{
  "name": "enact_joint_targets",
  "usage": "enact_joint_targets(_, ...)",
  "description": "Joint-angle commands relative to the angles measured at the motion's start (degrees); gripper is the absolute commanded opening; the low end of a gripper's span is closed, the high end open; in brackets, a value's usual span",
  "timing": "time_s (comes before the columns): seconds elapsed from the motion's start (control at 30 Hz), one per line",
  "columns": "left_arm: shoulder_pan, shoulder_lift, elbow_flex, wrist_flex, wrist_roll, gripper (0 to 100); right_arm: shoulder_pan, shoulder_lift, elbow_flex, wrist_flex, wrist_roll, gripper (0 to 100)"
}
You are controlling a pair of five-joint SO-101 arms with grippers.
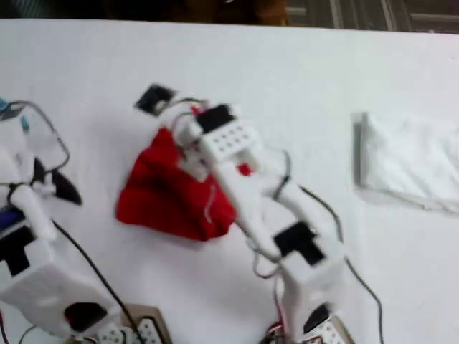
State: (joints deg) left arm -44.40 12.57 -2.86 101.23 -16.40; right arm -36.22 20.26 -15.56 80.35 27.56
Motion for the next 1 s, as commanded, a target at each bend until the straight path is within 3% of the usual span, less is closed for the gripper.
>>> enact_joint_targets(0.0,-3.8,-3.0,1.7,-1.1,-2.0,30,-2.6,6.5,-12.7,4.1,0.4,21.2)
enact_joint_targets(0.17,-4.8,-3.0,6.5,-2.3,-2.2,30,-5.5,15.3,-23.6,8.1,0.4,21.2)
enact_joint_targets(0.4,-4.7,-3.0,8.7,-4.0,-2.0,30,-5.6,25.4,-27.3,9.2,-2.5,21.1)
enact_joint_targets(0.5,-4.7,-3.0,8.7,-4.0,-2.0,30,-3.6,27.4,-28.7,10.0,-8.1,19.3)
enact_joint_targets(0.63,-4.6,-3.0,8.7,-4.0,-2.0,30,1.1,28.4,-30.6,11.8,-11.3,0.2)
enact_joint_targets(0.7,-4.6,-3.0,8.7,-4.0,-2.0,30,3.6,28.4,-31.4,12.6,-11.8,4.0)
enact_joint_targets(0.97,-4.5,-3.0,8.6,-4.0,-2.0,30,9.9,23.7,-46.9,21.2,-11.4,1.9)
